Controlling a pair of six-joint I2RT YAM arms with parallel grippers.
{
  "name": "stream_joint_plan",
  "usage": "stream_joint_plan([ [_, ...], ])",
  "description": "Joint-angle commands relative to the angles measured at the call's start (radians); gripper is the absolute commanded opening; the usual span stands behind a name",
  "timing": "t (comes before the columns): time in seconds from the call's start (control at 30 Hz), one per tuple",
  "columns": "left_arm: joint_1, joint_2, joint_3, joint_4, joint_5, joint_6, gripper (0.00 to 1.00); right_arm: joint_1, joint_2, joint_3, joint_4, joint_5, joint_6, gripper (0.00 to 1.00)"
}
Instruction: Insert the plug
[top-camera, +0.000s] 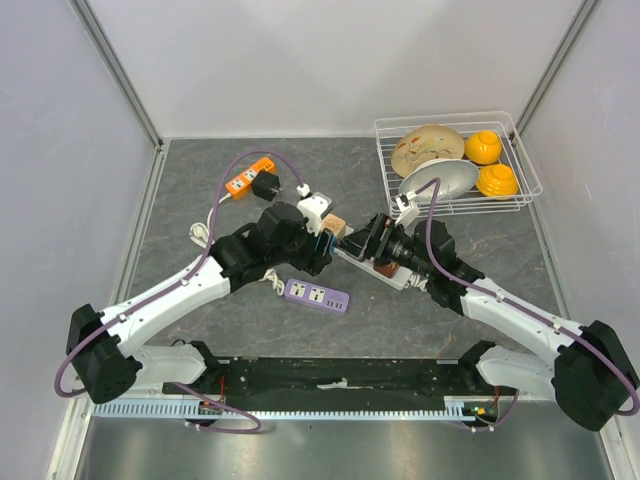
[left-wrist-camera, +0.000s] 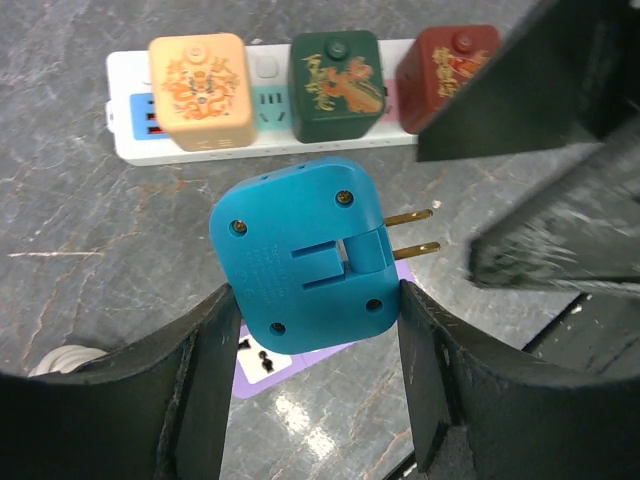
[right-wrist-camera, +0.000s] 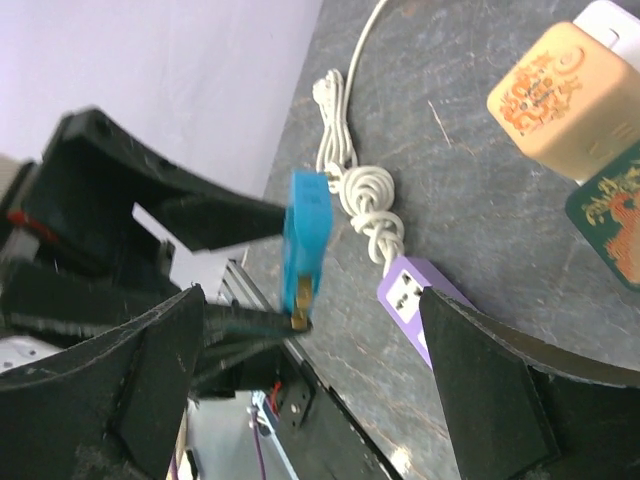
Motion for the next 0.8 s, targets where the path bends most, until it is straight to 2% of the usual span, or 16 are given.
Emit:
stream_joint_plan([
  [0.0,-0.051,-0.032,-0.007,0.056,-0.025,0.036,0.08,0.027,0.039,0.008,0.158,0.083,0.088,0.95],
  [0.23,-0.096,-0.037,-0.004,0.070,-0.038,0.041,0.08,0.042,0.094,0.017,0.164,0.092,0.094,0.89],
  [0.43,-0.102,-0.034,-0.004,0.083,-0.039,0.042,0.08,0.054,0.112,0.011,0.175,0.074,0.093,0.79],
  [0.6,-0.102,-0.035,-0.012,0.100,-0.039,0.044,0.11,0.056,0.111,0.003,0.175,0.068,0.094,0.62],
  [0.63,-0.102,-0.034,-0.012,0.102,-0.039,0.044,0.11,0.056,0.109,0.002,0.177,0.068,0.094,0.54],
  [0.77,-0.102,-0.035,-0.013,0.106,-0.033,0.044,0.16,0.056,0.105,-0.009,0.181,0.066,0.096,0.36],
])
